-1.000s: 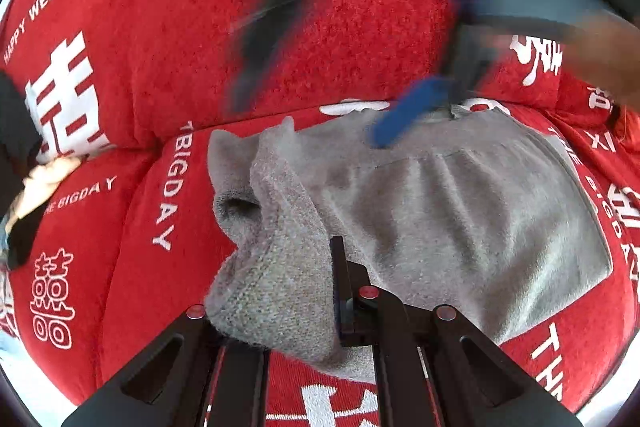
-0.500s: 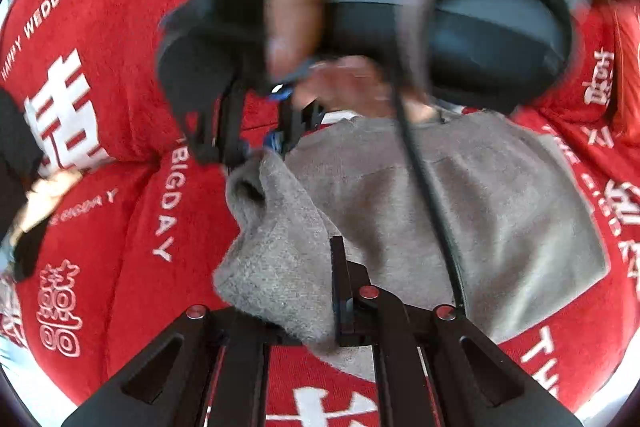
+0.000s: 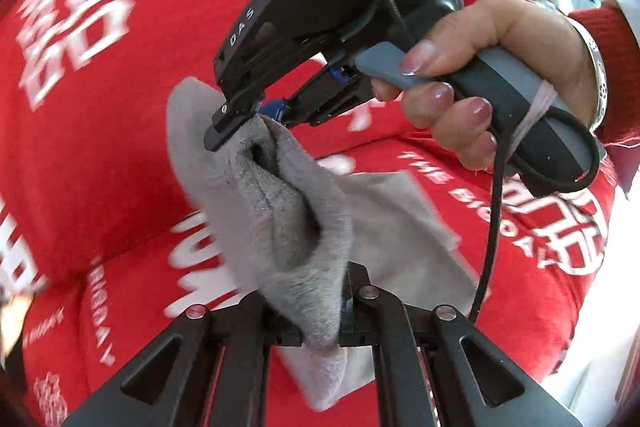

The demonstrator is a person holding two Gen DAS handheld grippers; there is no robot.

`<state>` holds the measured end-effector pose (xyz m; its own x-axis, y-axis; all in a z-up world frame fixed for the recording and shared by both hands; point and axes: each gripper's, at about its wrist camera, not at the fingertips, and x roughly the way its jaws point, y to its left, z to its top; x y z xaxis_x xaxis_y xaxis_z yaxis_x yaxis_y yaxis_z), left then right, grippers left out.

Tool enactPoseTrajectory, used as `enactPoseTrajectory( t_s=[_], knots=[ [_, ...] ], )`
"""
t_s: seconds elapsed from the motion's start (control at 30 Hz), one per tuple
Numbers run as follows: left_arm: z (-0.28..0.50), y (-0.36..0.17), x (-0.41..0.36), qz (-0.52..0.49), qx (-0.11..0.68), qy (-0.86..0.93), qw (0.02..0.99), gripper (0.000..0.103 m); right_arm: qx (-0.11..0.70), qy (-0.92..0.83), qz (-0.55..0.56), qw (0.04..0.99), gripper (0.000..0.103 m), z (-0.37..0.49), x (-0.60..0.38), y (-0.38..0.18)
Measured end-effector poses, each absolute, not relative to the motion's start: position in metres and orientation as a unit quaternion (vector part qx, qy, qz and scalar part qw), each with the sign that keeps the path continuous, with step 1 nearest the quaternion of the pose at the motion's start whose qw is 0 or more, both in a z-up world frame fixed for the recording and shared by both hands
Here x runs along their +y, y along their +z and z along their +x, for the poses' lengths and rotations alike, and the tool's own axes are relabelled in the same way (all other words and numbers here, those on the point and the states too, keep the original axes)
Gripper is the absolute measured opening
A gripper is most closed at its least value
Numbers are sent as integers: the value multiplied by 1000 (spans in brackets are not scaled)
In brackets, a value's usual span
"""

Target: Fold small clothes

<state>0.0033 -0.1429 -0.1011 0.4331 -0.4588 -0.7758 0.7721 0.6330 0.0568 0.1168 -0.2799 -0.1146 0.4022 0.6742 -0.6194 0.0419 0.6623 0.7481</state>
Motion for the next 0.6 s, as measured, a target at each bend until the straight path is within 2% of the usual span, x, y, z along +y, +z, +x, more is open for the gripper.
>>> enactPoseTrajectory(
  t_s=[0.2, 0.37, 0.47, 0.6],
  knots=[
    [-17, -146, -207, 237, 406, -436, 767, 9, 500, 117, 418, 750, 16, 51, -371, -175],
    [-39, -204, -234, 266, 464, -434, 725, 9, 551, 51, 420, 719, 17, 24, -391, -261],
    [-43, -218, -239, 269, 474, -431, 720, 9, 526, 45, 444, 724, 18, 15, -395, -265],
    [-45, -211, -237, 261, 475, -428, 723, 9, 518, 48, 440, 732, 16, 8, -405, -248]
  ],
)
